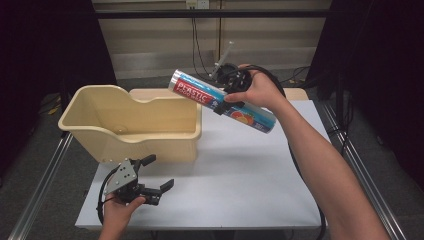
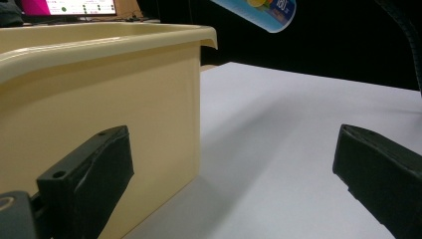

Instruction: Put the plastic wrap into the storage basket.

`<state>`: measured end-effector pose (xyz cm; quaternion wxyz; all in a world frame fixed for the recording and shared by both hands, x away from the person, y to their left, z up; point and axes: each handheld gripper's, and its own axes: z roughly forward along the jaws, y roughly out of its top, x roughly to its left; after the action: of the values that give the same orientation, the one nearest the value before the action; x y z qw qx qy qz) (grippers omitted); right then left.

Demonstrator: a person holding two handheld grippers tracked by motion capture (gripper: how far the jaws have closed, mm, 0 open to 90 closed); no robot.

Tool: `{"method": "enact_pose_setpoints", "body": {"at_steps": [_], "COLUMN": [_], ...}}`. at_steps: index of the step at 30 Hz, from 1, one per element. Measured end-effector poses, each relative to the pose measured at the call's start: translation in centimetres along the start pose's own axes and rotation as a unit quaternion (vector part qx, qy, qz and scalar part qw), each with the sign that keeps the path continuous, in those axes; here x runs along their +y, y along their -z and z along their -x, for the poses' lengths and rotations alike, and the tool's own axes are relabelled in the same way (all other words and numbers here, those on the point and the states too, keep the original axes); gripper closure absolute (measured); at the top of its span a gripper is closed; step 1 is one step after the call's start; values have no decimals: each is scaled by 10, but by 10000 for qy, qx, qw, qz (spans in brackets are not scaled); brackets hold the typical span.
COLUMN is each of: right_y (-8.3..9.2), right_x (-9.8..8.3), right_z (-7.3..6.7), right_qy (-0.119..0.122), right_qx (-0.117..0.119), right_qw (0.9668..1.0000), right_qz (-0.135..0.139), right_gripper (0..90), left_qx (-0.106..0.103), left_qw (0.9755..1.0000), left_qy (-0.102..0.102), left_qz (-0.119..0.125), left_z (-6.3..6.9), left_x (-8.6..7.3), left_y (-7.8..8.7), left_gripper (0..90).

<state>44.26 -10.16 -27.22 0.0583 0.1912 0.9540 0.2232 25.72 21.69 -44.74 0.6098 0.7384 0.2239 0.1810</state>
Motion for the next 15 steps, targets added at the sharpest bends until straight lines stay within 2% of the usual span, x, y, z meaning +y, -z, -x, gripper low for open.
{"method": "enact_pose_setpoints", "body": {"at_steps": [15], "right_y": [-14], "right_x": [28], "right_z": [-7], "right_qy": [197], "right_qx": [6], "right_qw": [9998], "right_qz": [-76], "right_gripper": [316], "left_qx": [3], "left_qw": [10000], "left_qy": [15], "left_qz": [6], "left_z": [0], "left_x": [0], "left_y": [0], "left_gripper": [22]}}
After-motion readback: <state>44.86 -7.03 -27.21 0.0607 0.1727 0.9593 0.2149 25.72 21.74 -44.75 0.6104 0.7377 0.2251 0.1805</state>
